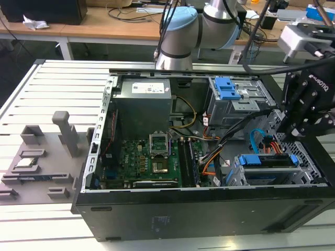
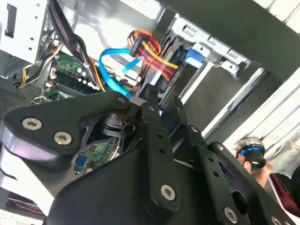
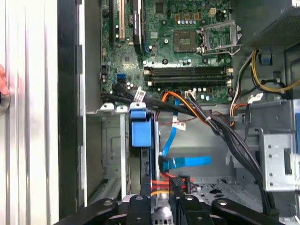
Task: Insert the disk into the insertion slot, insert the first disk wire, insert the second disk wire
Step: 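Insert the second disk wire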
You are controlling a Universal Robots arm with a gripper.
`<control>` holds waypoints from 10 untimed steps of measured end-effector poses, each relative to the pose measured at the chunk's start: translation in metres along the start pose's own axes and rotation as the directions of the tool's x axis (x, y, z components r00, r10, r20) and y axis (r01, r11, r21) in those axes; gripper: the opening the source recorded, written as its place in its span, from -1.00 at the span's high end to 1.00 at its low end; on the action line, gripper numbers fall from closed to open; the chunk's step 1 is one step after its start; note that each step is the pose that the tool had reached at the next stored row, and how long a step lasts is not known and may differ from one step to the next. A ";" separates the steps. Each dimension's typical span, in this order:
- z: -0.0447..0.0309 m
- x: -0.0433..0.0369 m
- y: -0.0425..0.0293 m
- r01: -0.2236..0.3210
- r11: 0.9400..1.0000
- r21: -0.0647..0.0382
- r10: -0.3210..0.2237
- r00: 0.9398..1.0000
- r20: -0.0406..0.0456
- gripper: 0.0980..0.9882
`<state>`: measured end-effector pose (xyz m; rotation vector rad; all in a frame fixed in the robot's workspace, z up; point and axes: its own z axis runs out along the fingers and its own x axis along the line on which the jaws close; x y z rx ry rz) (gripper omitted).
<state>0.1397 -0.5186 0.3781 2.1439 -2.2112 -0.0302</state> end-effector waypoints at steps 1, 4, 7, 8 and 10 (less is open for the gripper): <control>0.0013 -0.0002 0.0049 0.000 1.000 0.000 0.000 1.000 0.000 0.54; 0.0061 -0.0010 0.0155 0.000 1.000 0.000 0.000 1.000 0.000 0.54; 0.0102 -0.0023 0.0183 0.000 1.000 0.000 0.000 1.000 0.000 0.54; 0.0115 -0.0024 0.0192 0.000 1.000 0.000 0.000 1.000 0.000 0.54; 0.0123 -0.0024 0.0196 0.000 1.000 0.000 0.000 1.000 -0.001 0.54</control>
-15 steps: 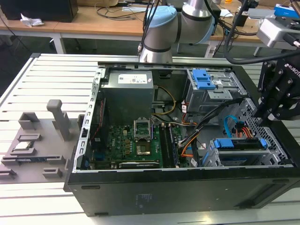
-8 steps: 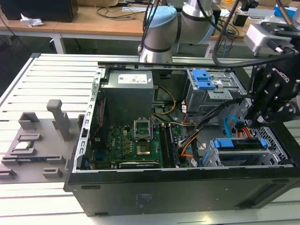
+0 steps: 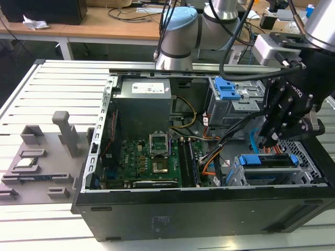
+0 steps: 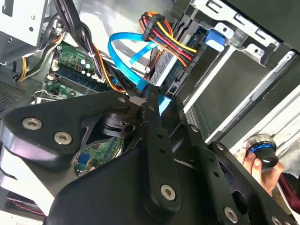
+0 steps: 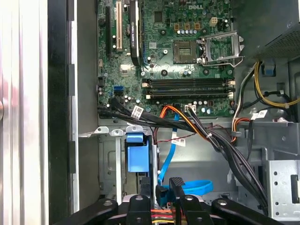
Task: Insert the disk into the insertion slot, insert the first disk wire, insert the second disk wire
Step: 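Insert the second disk wire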
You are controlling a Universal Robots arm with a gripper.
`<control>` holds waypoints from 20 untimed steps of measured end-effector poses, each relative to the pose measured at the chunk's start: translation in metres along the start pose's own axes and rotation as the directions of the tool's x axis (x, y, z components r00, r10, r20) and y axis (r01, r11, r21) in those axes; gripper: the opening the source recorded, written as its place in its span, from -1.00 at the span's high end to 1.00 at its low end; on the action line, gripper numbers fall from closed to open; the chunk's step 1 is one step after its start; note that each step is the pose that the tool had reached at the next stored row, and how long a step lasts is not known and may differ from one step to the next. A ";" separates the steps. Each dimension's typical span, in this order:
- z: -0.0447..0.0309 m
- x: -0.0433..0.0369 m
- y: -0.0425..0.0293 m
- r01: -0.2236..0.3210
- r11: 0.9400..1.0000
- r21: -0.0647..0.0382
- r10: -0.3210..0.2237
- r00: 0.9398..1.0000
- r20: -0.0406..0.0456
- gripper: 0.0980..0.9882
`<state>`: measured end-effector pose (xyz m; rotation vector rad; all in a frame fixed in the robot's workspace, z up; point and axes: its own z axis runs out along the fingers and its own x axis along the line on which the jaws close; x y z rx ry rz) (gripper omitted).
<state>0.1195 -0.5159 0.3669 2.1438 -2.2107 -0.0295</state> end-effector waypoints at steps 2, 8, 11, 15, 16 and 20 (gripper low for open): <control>0.0002 0.0000 0.0000 0.000 1.000 0.000 0.000 1.000 0.000 0.58; 0.0003 0.0000 0.0001 0.000 1.000 0.000 0.000 1.000 0.000 0.86; 0.0006 0.0007 0.0000 0.000 1.000 0.000 0.000 1.000 0.000 0.86; 0.0024 0.0107 -0.0011 0.000 1.000 0.000 0.000 1.000 0.000 0.86; 0.0032 0.0126 -0.0019 0.000 1.000 0.000 0.000 1.000 0.000 0.86; 0.0102 0.0145 -0.0068 0.000 1.000 0.000 0.000 1.000 -0.001 0.86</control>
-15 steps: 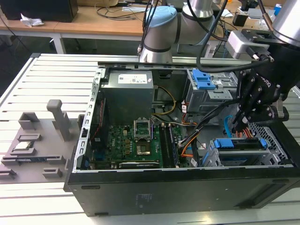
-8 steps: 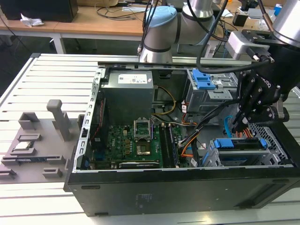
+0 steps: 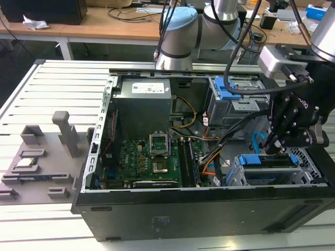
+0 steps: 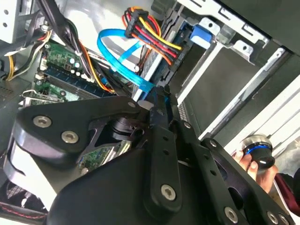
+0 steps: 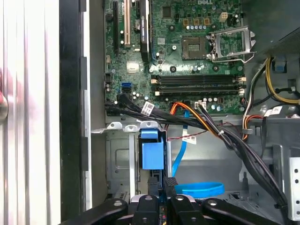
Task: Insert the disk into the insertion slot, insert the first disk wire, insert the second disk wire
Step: 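Insert the second disk wire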
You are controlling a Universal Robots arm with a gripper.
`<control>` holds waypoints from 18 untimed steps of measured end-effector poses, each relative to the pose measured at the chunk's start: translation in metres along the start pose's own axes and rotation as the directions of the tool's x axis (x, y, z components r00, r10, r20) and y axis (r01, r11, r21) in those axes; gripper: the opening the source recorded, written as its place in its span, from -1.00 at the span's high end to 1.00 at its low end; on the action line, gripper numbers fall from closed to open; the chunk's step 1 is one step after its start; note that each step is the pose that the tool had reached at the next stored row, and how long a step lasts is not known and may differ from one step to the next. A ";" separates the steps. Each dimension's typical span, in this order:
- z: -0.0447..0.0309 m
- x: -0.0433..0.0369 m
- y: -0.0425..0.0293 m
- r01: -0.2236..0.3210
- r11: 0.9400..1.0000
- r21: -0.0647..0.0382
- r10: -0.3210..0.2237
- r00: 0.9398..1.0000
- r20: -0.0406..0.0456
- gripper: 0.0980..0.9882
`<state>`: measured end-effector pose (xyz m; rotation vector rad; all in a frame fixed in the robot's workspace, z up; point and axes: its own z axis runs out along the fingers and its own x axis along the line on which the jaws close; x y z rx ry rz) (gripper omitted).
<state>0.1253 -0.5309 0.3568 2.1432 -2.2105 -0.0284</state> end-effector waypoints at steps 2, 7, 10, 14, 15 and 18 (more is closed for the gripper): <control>0.0042 -0.0002 -0.0026 0.000 1.000 0.000 0.000 1.000 -0.001 0.86; 0.0102 -0.0034 -0.0093 0.022 1.000 0.001 -0.022 1.000 -0.006 0.86; 0.0112 -0.0030 -0.0094 0.026 1.000 0.001 -0.026 1.000 -0.006 0.86; 0.0125 -0.0025 -0.0095 0.029 1.000 0.001 -0.029 1.000 -0.007 0.86; 0.0133 -0.0025 -0.0095 0.029 1.000 0.001 -0.029 1.000 -0.007 0.86; 0.0157 -0.0026 -0.0096 0.029 1.000 0.001 -0.029 1.000 -0.007 0.86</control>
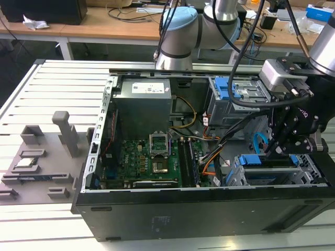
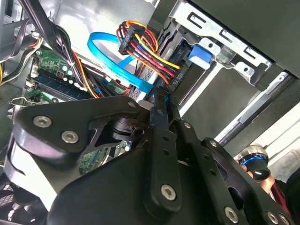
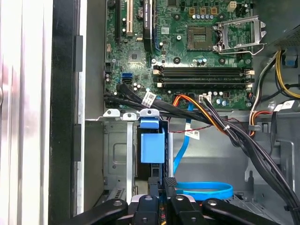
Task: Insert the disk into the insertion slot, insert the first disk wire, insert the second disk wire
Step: 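Insert the second disk wire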
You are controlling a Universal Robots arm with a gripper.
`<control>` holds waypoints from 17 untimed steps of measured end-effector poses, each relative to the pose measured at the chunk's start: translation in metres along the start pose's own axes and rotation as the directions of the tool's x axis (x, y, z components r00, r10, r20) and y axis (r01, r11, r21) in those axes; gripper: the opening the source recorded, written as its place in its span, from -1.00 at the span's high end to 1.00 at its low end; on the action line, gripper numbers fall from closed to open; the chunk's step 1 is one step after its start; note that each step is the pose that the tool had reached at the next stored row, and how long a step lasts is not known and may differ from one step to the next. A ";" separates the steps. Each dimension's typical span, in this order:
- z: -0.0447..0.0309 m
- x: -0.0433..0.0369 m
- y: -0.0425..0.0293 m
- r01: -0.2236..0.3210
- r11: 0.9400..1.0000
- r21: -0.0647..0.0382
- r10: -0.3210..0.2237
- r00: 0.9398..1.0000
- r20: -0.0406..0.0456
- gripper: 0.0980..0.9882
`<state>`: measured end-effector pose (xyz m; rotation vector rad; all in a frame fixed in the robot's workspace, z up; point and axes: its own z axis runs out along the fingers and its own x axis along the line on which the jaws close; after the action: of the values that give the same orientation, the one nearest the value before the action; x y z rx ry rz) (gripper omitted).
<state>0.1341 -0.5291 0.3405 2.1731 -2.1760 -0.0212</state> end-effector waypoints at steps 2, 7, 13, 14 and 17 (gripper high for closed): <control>0.0007 0.0000 0.0000 0.000 1.000 0.000 0.000 1.000 0.000 0.86; 0.0023 0.0000 -0.0001 0.000 1.000 0.000 0.000 1.000 0.000 0.86; 0.0027 -0.0002 -0.0002 0.000 1.000 0.000 0.000 1.000 0.001 0.86; 0.0029 -0.0002 -0.0003 0.000 1.000 0.000 0.000 1.000 0.001 0.84; 0.0026 -0.0001 -0.0002 0.000 1.000 0.000 0.000 1.000 0.000 0.69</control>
<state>0.1341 -0.5291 0.3378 2.1733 -2.1758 -0.0211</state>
